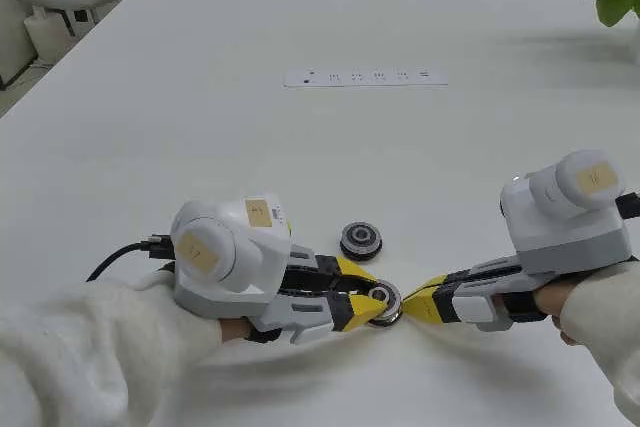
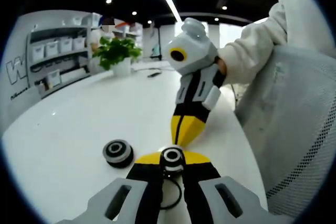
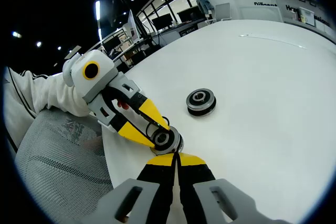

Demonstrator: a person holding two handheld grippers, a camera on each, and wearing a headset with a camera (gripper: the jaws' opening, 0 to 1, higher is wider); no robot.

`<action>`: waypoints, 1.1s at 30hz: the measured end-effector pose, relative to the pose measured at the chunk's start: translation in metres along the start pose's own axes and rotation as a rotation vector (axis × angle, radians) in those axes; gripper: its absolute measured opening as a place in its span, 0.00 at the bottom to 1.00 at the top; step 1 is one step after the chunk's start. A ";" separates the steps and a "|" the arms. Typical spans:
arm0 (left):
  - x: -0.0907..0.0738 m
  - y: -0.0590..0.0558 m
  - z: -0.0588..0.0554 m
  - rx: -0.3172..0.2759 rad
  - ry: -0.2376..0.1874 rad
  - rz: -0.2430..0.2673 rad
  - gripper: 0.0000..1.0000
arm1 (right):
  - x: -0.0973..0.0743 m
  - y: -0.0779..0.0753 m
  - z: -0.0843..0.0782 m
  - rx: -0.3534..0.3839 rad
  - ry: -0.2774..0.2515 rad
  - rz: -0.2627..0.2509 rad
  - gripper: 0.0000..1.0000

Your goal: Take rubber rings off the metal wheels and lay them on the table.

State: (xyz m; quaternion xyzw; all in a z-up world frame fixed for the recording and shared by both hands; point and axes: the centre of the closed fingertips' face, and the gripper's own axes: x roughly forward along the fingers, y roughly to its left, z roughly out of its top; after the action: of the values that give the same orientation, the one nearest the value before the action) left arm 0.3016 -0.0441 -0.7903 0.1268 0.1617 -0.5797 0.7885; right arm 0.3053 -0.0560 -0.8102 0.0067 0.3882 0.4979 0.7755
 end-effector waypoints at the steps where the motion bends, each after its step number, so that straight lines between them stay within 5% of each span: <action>1: 0.000 0.000 0.000 0.001 0.000 0.000 0.14 | 0.000 0.001 0.000 0.008 0.001 0.000 0.00; 19: 0.000 -0.001 -0.001 0.004 -0.001 -0.003 0.14 | -0.004 0.006 0.007 0.197 -0.055 0.035 0.00; 33: -0.001 0.000 -0.001 0.014 -0.007 -0.004 0.14 | -0.005 0.011 0.011 0.206 -0.071 0.044 0.00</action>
State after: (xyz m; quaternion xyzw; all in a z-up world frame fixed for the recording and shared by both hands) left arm 0.3008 -0.0431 -0.7910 0.1298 0.1551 -0.5828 0.7871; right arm 0.3027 -0.0501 -0.7949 0.1125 0.4094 0.4715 0.7729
